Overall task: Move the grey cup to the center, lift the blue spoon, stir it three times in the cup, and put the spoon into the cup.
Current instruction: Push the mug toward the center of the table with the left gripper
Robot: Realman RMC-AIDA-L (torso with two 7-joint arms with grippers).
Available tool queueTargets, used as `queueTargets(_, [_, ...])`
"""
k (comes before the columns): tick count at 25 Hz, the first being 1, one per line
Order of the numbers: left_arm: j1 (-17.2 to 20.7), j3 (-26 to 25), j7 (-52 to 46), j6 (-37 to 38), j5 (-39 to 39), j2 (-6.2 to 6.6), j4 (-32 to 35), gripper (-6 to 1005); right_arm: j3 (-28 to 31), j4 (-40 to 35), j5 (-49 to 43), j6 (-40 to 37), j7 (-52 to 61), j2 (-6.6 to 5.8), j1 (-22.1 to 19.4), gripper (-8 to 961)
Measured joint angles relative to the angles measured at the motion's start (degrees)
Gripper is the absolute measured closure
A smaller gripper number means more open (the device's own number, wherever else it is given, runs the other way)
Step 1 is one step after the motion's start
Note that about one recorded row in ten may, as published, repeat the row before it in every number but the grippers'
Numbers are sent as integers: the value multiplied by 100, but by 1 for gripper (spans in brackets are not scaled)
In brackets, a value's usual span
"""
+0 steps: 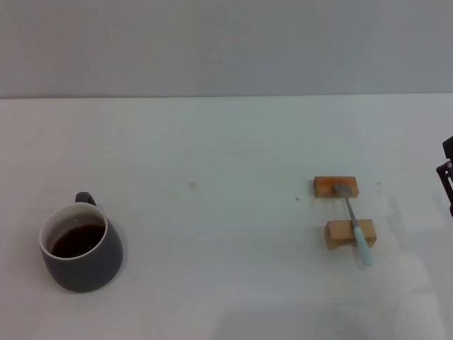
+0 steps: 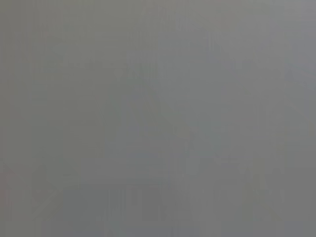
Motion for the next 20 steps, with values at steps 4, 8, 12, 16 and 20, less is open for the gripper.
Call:
queueTargets(4, [-36, 3, 1, -64, 1, 1, -11, 147, -3, 0, -5, 2, 2, 0, -1, 164])
queueTargets(8, [-82, 3, 5, -71, 26, 4, -14, 165, 8, 0, -11, 4, 3, 0, -12, 164])
queueTargets(12, [-125, 7, 6, -73, 37, 5, -16, 195, 0, 0, -14, 6, 6, 0, -12, 164])
queueTargets(16, [-209, 267, -16, -108, 52, 19, -8, 225, -12, 3, -14, -3, 8, 0, -10, 163])
queueTargets(20, [-374, 413, -3, -279, 21, 15, -10, 255, -17, 7, -14, -11, 10, 0, -1, 163])
